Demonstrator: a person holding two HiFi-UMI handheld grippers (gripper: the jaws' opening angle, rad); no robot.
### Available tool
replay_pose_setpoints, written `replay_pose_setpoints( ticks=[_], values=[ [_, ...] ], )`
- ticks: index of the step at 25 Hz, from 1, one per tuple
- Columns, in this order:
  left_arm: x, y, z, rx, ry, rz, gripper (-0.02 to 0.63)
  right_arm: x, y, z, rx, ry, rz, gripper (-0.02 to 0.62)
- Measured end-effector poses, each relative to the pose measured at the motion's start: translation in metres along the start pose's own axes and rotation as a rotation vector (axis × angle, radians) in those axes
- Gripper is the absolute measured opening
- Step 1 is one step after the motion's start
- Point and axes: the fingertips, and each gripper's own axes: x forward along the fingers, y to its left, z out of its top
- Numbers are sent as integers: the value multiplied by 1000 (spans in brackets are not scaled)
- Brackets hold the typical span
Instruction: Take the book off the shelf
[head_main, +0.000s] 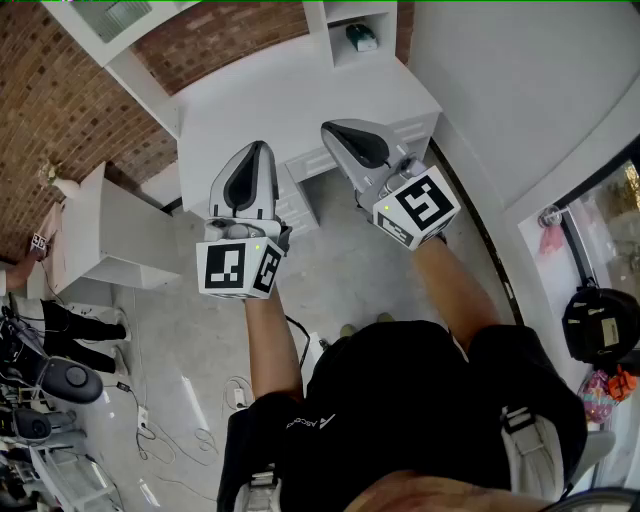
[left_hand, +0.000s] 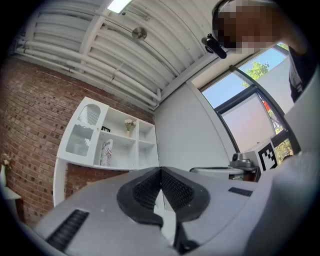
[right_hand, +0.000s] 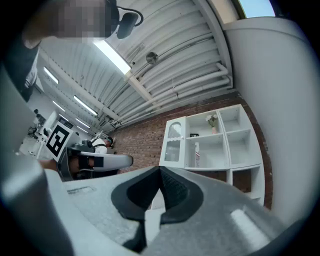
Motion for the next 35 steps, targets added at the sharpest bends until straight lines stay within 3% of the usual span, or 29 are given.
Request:
replay_pose_setpoints(
  ticks=[13,20,28,35],
  values=[
    [-15,44,-3,-18,-18,17,-2,22,21,-8,7,9,-28,0],
    [4,83,4,-7,-40,15,-2,51,19,-13,-3,23,-58,0],
    [56,115,-11,0,-25,18,-2,86,-20,-18,-41,-14,-59,0],
    [139,145,-40,0,-7,51,-2,125,-101,-36,-43,-61,-26,0]
  ],
)
